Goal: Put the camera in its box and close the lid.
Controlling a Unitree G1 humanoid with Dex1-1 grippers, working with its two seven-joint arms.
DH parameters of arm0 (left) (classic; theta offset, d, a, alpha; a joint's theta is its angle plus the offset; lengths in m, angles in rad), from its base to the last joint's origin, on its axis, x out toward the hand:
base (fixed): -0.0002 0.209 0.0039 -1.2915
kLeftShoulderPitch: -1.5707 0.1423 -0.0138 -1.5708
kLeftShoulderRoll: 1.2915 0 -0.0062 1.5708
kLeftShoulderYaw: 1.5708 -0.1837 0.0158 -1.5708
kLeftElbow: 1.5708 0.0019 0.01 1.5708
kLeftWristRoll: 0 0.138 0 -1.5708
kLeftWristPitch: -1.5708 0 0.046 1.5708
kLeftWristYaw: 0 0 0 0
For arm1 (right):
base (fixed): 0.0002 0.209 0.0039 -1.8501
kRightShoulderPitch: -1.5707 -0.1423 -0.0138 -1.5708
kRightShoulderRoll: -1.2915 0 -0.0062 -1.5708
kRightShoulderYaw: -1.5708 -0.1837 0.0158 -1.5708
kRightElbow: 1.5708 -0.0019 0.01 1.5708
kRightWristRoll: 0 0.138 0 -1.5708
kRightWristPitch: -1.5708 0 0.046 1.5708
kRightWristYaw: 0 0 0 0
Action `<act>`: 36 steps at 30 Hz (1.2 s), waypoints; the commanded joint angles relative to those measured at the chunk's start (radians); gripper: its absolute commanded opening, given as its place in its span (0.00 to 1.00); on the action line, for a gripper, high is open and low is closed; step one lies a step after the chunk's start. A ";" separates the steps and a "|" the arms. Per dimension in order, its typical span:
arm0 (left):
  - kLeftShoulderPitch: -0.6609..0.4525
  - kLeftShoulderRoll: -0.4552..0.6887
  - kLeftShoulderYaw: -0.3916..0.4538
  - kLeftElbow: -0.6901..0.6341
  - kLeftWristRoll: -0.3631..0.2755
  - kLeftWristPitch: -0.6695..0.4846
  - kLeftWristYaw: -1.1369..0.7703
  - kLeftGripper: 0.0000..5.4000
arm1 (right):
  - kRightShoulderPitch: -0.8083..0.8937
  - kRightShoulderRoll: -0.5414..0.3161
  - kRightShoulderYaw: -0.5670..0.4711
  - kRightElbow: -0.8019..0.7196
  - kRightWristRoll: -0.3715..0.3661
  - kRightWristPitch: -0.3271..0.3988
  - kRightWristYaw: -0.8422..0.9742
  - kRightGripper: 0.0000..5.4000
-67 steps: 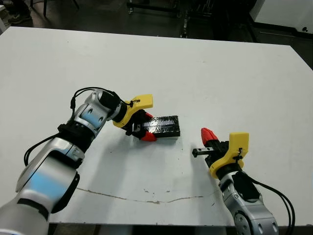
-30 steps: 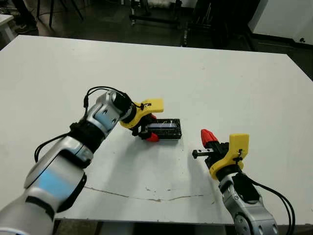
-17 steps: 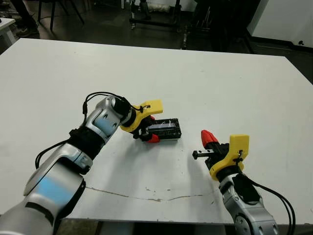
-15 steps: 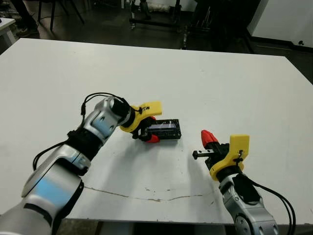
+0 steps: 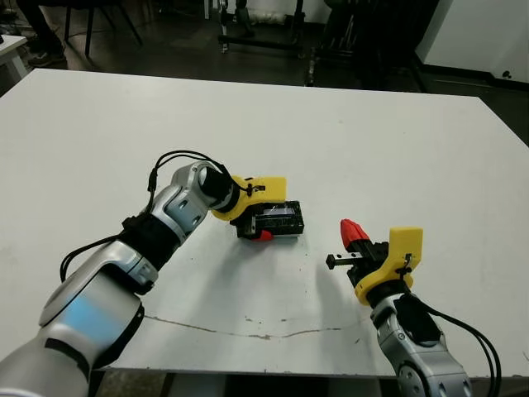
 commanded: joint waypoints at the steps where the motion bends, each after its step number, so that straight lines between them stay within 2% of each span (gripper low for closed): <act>1: 0.116 -0.017 -0.077 0.060 0.089 0.019 0.068 0.98 | 0.007 -0.009 -0.007 0.005 0.004 -0.006 0.003 0.00; 3: 0.113 -0.022 -0.068 0.073 0.075 0.028 0.061 1.00 | 0.008 -0.011 -0.007 0.007 0.003 -0.010 0.004 0.00; 11: 0.115 -0.013 -0.074 0.063 0.084 0.010 0.071 1.00 | 0.006 -0.011 -0.007 0.003 0.001 0.002 0.002 0.00; 16: 0.118 -0.004 -0.047 0.062 0.051 0.000 0.048 1.00 | 0.007 -0.008 -0.004 0.001 -0.001 0.004 -0.002 0.00; 20: 0.119 0.024 -0.012 0.037 0.016 0.058 -0.003 1.00 | 0.009 -0.009 0.000 -0.002 -0.007 0.002 -0.005 0.00; 24: 0.135 0.090 -0.012 -0.015 0.027 0.037 -0.028 1.00 | 0.007 -0.010 0.002 0.001 -0.006 -0.001 -0.002 0.00; 31: 0.202 0.227 0.020 -0.151 0.003 0.093 -0.080 1.00 | 0.005 -0.007 0.002 0.007 0.000 -0.003 0.001 0.00; 36: 0.257 0.322 0.064 -0.184 -0.026 0.040 -0.080 1.00 | 0.005 -0.007 0.004 0.005 0.000 0.001 0.000 0.00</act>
